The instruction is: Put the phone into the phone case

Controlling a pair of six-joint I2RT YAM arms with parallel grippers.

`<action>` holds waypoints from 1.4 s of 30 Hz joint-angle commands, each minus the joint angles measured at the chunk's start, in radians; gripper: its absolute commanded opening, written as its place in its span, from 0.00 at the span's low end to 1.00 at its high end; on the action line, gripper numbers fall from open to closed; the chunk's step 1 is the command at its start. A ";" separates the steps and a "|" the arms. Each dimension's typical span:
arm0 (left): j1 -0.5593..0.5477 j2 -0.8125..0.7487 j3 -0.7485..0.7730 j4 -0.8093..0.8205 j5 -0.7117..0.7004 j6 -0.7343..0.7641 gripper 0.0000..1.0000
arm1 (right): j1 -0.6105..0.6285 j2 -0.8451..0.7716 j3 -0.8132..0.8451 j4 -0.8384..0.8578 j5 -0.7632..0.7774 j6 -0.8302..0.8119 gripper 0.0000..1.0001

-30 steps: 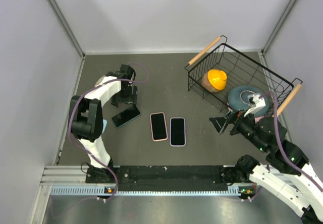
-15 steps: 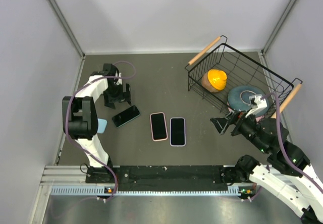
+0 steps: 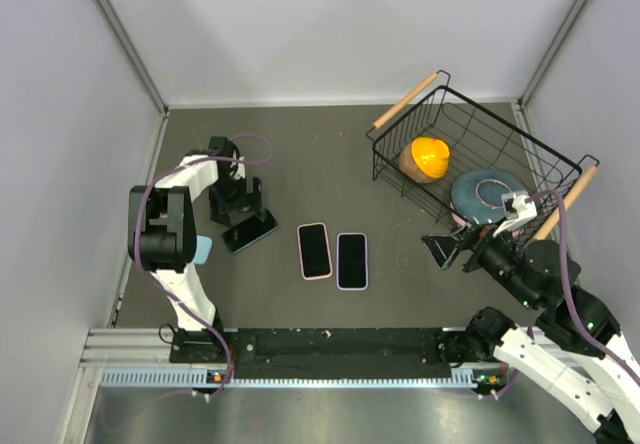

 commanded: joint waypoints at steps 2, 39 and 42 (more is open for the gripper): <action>-0.011 -0.043 -0.076 0.010 0.005 -0.019 0.99 | 0.008 -0.027 0.038 -0.011 0.016 -0.005 0.99; -0.278 -0.187 -0.294 0.073 -0.098 -0.180 0.50 | 0.007 0.176 0.001 0.023 -0.064 0.169 0.99; -0.278 -0.228 -0.326 0.108 -0.041 -0.204 0.47 | 0.008 0.258 -0.014 0.119 -0.142 0.215 0.99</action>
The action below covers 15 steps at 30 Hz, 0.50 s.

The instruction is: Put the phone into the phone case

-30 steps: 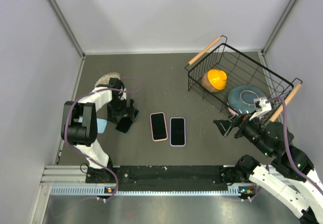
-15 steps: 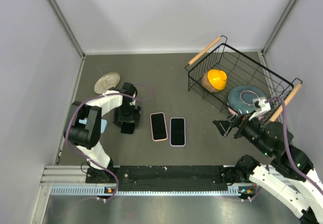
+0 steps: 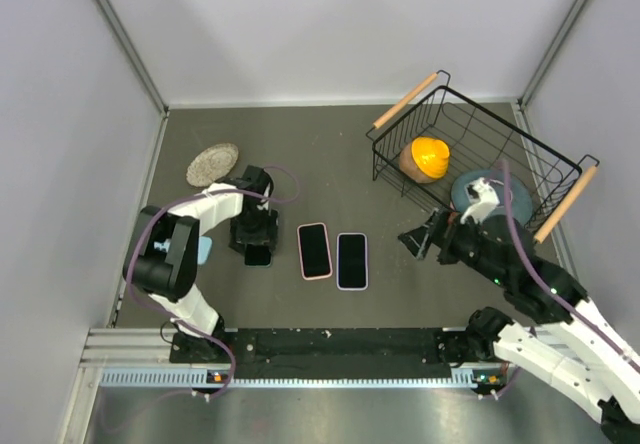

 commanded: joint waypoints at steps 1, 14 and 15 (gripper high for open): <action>-0.008 -0.064 -0.062 0.096 0.138 -0.069 0.46 | 0.008 0.110 -0.016 0.165 -0.109 0.102 0.96; -0.008 -0.240 -0.223 0.271 0.324 -0.184 0.39 | 0.085 0.637 0.034 0.540 -0.186 0.280 0.58; -0.008 -0.260 -0.234 0.277 0.333 -0.186 0.39 | 0.091 0.670 0.065 0.550 -0.178 0.285 0.57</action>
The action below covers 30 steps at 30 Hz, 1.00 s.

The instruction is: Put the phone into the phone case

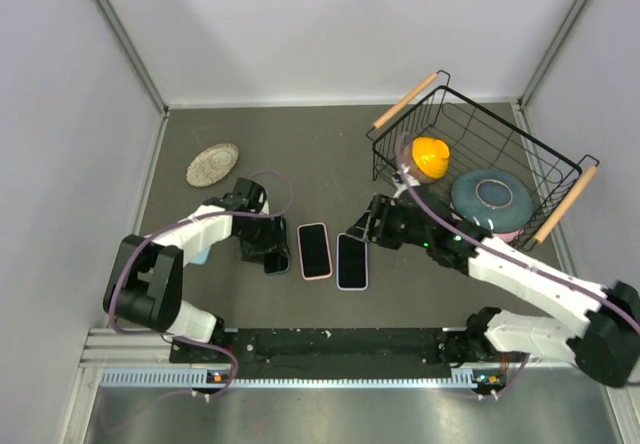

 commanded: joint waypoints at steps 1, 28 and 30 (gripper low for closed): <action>-0.005 -0.067 -0.042 0.093 0.088 -0.037 0.39 | 0.057 0.157 0.110 0.151 -0.006 0.065 0.55; -0.006 -0.287 -0.104 0.127 0.217 -0.049 0.38 | 0.122 0.718 0.342 0.371 -0.167 0.081 0.46; -0.006 -0.287 -0.108 0.130 0.219 -0.049 0.38 | 0.128 0.736 0.354 0.371 -0.179 0.078 0.45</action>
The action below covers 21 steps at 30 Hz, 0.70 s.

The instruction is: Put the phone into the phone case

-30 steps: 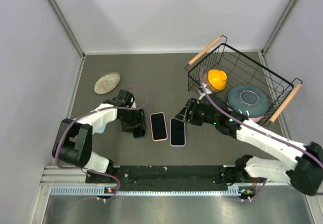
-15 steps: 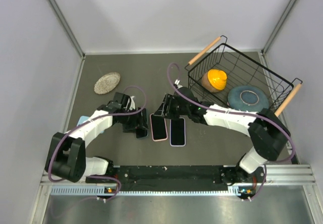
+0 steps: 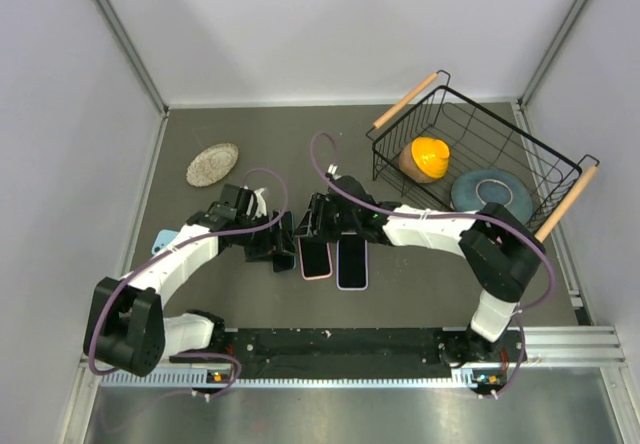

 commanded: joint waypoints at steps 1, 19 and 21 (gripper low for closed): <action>-0.004 -0.030 -0.006 0.058 0.037 -0.006 0.38 | 0.023 0.034 0.067 0.051 -0.028 -0.006 0.45; -0.004 -0.016 0.014 0.050 0.047 -0.002 0.39 | 0.029 0.078 0.090 0.077 -0.071 -0.006 0.21; -0.004 -0.019 0.016 0.041 0.042 0.002 0.40 | 0.031 0.086 0.092 0.074 -0.073 -0.006 0.23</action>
